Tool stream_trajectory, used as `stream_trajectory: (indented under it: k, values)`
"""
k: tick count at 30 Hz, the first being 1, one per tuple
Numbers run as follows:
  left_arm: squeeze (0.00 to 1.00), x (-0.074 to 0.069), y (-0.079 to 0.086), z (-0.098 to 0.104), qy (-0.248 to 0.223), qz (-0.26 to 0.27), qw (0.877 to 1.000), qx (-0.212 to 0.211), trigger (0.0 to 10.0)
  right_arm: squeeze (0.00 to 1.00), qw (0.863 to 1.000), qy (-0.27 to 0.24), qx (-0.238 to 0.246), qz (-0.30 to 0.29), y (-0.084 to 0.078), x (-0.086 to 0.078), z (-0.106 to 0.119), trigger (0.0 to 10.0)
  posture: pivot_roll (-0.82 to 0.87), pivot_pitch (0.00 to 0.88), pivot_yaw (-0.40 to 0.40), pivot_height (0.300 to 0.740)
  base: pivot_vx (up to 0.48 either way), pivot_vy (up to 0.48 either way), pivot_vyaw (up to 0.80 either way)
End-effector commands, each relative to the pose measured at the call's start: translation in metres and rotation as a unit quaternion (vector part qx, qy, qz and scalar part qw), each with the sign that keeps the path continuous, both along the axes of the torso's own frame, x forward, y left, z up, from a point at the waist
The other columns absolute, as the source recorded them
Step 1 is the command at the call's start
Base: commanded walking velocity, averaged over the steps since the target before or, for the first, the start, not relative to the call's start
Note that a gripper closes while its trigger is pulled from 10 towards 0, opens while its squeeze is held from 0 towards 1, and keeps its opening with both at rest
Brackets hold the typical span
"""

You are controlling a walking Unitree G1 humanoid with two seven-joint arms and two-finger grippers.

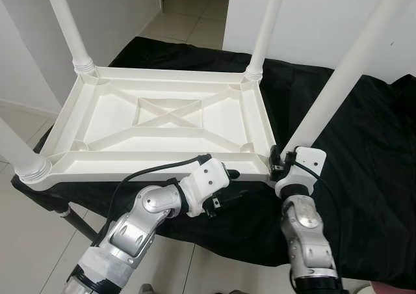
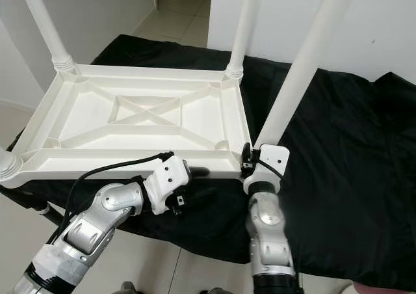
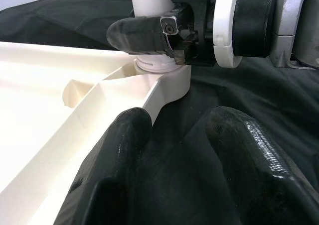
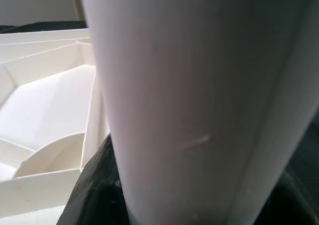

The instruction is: Building children table

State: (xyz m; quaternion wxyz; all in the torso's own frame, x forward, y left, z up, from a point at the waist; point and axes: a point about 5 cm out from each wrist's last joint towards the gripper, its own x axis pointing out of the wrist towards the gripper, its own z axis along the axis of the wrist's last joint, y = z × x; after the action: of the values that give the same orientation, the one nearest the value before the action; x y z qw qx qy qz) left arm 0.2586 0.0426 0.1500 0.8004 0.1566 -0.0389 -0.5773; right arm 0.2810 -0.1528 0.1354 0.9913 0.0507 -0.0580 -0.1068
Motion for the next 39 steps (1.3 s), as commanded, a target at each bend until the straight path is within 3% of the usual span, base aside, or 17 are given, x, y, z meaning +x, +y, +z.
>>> stream_trajectory:
  k: [1,8,9,16,24,25,31,33,39]
  values:
    - [0.00,-0.001,0.000,0.002,-0.001,0.008,1.000,-0.003,10.0,0.00,0.998,0.038,0.046,-0.019,0.008,-0.004,-0.014,10.0,0.01,0.120,-0.040,0.740,0.000,0.000,0.00]
    - [0.00,0.000,0.001,0.002,-0.001,0.008,1.000,-0.001,10.0,0.00,0.999,0.032,0.043,-0.004,0.010,-0.004,-0.011,10.0,0.00,0.121,-0.037,0.740,0.000,0.000,0.00]
    - [0.00,0.001,0.001,0.003,-0.003,0.009,1.000,0.000,10.0,1.00,0.999,0.020,0.046,0.012,0.009,-0.005,-0.008,10.0,0.00,0.115,-0.032,0.740,0.000,0.000,0.00]
    - [0.00,0.003,0.001,0.004,-0.005,0.009,1.000,-0.001,10.0,1.00,0.999,0.010,0.038,0.025,0.009,-0.007,-0.005,10.0,0.00,0.115,-0.032,0.740,0.000,0.000,0.00]
    - [0.00,0.003,0.000,0.004,-0.005,0.007,1.000,-0.002,10.0,1.00,0.996,-0.010,0.015,0.089,-0.004,-0.013,0.001,10.0,-0.01,0.111,-0.032,0.740,0.000,0.000,0.00]
    - [0.00,0.003,0.000,0.004,-0.005,0.007,1.000,-0.002,10.0,0.00,0.993,-0.018,0.010,0.116,-0.006,-0.014,0.002,10.0,-0.01,0.111,-0.032,0.740,0.000,0.000,0.00]
    - [0.00,0.003,-0.001,0.003,-0.004,0.007,1.000,-0.001,10.0,0.00,0.982,-0.032,-0.018,0.184,-0.016,-0.013,0.004,10.0,-0.01,0.108,-0.032,0.740,0.000,0.000,0.00]
    - [0.00,0.003,-0.001,0.003,-0.004,0.007,1.000,-0.001,10.0,0.00,0.972,-0.033,-0.036,0.230,-0.021,-0.010,0.004,10.0,-0.01,0.106,-0.030,0.740,0.000,0.000,0.00]
    - [0.00,0.004,0.000,0.003,-0.004,0.007,1.000,0.000,10.0,0.00,0.962,-0.034,-0.052,0.266,-0.023,-0.008,0.005,10.0,-0.01,0.104,-0.030,0.740,0.000,0.000,0.00]
